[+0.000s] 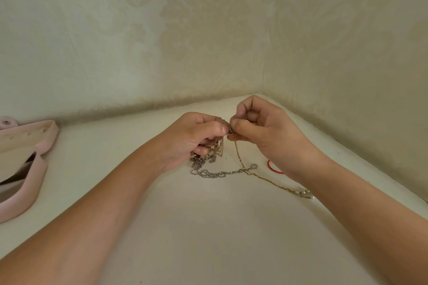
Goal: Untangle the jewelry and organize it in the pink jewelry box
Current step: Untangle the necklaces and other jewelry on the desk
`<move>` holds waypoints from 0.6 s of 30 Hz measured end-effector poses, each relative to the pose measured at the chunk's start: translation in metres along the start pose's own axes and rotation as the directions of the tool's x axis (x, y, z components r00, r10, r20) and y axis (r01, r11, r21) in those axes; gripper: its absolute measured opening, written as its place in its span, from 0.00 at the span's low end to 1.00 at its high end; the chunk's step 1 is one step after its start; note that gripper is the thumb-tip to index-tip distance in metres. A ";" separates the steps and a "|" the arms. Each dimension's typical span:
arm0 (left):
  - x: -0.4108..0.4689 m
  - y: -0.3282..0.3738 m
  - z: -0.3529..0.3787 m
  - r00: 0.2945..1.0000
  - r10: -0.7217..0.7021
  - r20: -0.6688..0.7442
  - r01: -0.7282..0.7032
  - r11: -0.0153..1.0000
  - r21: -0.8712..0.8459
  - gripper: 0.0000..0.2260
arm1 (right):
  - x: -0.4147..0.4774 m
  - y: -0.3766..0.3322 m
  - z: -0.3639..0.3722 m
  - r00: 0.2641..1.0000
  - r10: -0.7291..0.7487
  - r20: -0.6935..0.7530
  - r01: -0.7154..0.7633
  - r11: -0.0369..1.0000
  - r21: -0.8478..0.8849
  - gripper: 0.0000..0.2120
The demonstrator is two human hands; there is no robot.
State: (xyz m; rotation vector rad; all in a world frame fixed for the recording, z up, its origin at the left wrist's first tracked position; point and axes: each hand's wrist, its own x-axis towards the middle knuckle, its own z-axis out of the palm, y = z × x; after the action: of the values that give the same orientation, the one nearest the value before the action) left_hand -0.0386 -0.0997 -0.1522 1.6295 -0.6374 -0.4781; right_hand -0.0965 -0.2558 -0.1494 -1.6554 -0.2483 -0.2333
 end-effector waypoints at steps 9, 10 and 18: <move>0.004 0.000 -0.004 0.997 0.031 -0.073 -0.035 0.997 -0.065 0.13 | -0.001 0.001 -0.005 0.957 0.224 0.185 -0.242 0.967 0.084 0.05; 0.004 0.000 -0.004 0.997 0.033 -0.075 -0.038 0.997 -0.061 0.12 | -0.002 0.001 -0.004 0.953 0.223 0.205 -0.246 0.964 0.096 0.05; 0.003 0.002 -0.005 0.995 0.002 -0.099 -0.013 0.993 -0.113 0.10 | -0.003 -0.014 -0.005 0.985 0.175 -0.004 -0.175 0.982 -0.072 0.02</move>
State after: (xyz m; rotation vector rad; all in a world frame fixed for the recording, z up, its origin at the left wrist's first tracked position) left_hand -0.0331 -0.0981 -0.1497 1.5323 -0.5323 -0.4181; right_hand -0.1039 -0.2601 -0.1369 -1.7382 -0.0959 -0.1083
